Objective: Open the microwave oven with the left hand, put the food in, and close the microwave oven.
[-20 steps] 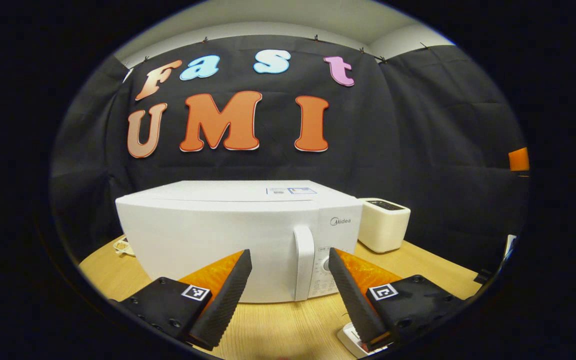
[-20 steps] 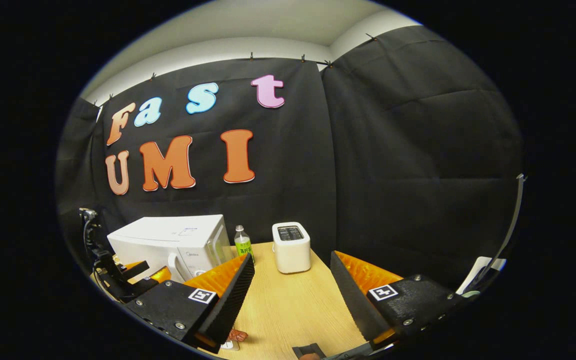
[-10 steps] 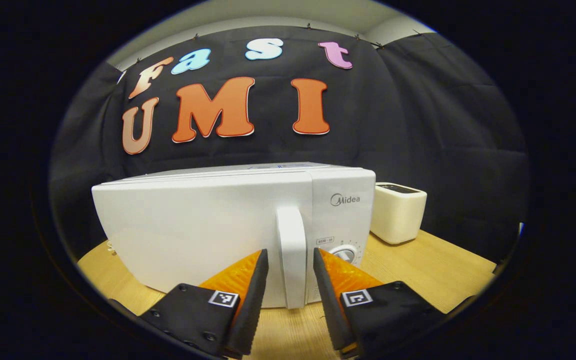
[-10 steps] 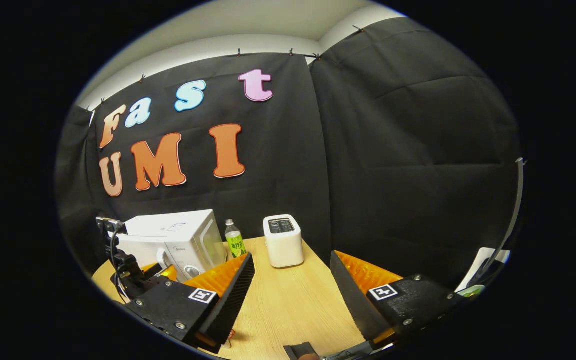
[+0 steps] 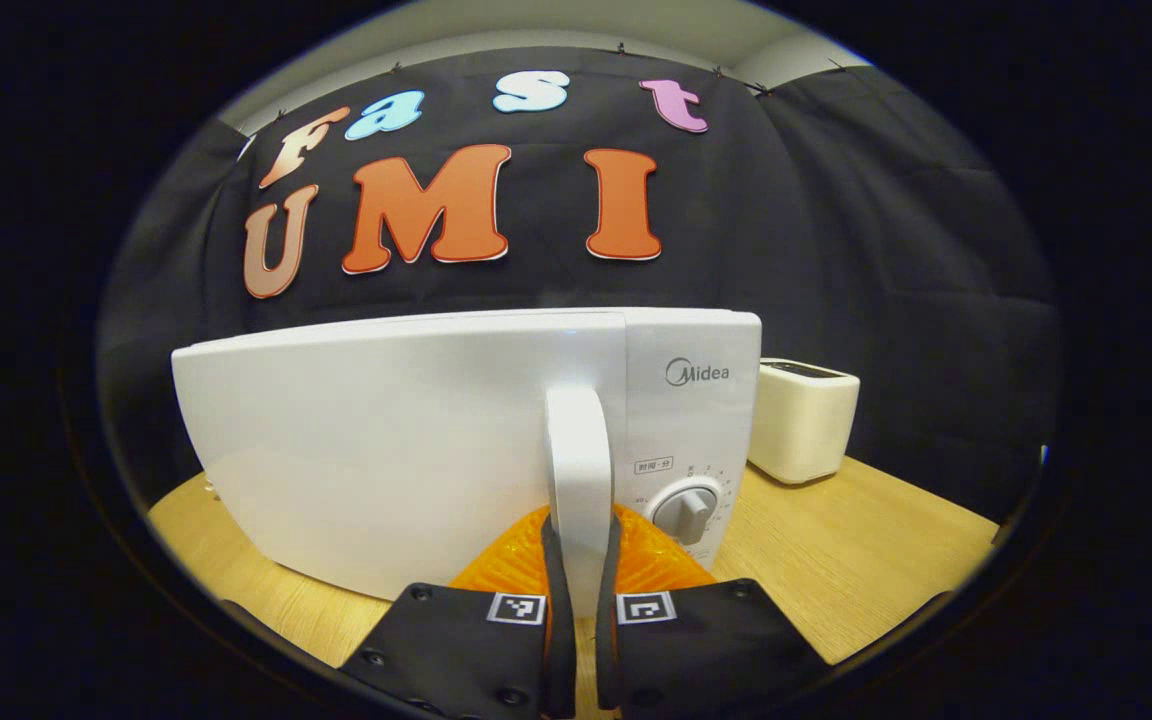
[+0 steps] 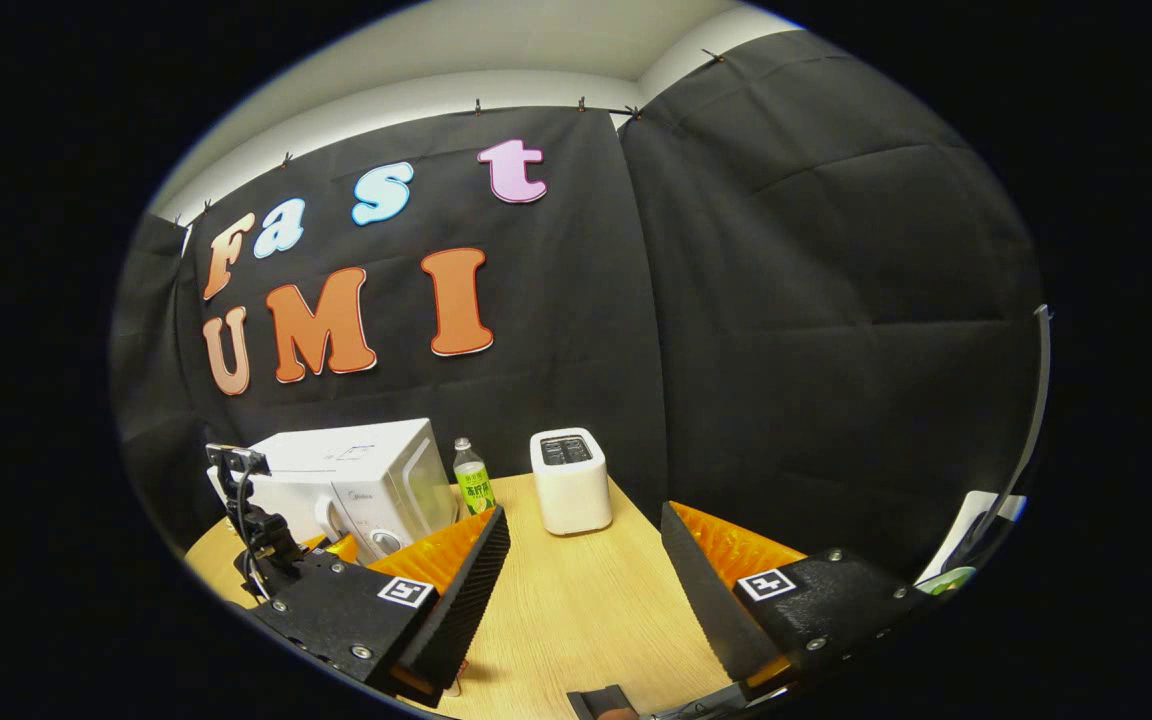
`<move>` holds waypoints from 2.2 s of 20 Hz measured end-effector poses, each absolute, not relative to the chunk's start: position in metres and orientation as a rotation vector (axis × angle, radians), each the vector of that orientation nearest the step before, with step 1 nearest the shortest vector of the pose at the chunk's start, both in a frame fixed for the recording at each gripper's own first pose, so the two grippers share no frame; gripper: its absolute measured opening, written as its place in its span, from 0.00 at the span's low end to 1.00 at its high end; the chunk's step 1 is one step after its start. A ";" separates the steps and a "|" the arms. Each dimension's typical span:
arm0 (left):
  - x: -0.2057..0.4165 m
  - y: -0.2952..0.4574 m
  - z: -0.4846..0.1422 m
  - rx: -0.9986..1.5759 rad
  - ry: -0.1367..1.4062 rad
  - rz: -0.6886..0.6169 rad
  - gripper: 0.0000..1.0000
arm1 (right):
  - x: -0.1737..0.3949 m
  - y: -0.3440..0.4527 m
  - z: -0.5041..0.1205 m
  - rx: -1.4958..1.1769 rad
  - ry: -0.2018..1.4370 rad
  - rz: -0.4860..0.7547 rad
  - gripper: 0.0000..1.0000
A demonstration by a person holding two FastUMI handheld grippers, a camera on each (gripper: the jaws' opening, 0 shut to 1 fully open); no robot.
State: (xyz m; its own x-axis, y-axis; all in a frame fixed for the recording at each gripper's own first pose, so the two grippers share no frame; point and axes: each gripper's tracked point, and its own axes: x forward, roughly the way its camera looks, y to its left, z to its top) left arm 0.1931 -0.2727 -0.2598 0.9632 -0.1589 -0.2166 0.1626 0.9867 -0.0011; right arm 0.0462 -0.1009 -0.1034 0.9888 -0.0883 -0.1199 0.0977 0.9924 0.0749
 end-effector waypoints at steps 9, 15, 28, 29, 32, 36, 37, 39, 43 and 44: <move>0.130 -0.260 -0.256 0.023 0.197 -0.286 0.08 | 0.040 -0.097 -0.110 0.088 0.130 -0.097 0.95; 0.066 -0.232 -0.249 -0.021 0.227 -0.433 0.08 | 0.032 -0.075 -0.114 0.091 0.140 -0.068 0.95; -0.028 -0.149 -0.241 -0.008 0.214 -0.682 0.18 | 0.030 0.003 -0.108 0.095 0.153 0.058 0.95; -0.036 -0.139 -0.242 -0.007 0.220 -0.671 0.24 | 0.029 0.010 -0.108 0.108 0.157 0.072 0.95; -0.061 -0.092 -0.256 0.025 0.243 -0.577 0.75 | 0.030 0.028 -0.110 0.116 0.163 0.103 0.95; -0.081 -0.037 -0.253 -0.012 0.241 -0.459 0.96 | 0.029 0.048 -0.109 0.107 0.160 0.134 0.95; -0.087 -0.028 -0.249 -0.048 0.240 -0.442 1.00 | 0.028 0.052 -0.109 0.108 0.160 0.142 0.95; -0.093 -0.006 -0.246 -0.098 0.246 -0.398 1.00 | 0.025 0.060 -0.110 0.110 0.161 0.156 0.95; -0.105 0.045 -0.232 -0.073 0.207 -0.241 1.00 | 0.021 0.071 -0.115 0.101 0.167 0.180 0.95; -0.110 0.057 -0.226 -0.067 0.193 -0.201 1.00 | 0.021 0.072 -0.116 0.103 0.168 0.183 0.95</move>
State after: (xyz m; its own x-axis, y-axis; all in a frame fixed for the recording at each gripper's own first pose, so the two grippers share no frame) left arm -0.1096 0.0566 -0.2258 0.9614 -0.2051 -0.1837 0.1923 0.9776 -0.0852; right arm 0.0208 0.0724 -0.1161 0.9694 0.1890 -0.1566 -0.1719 0.9782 0.1166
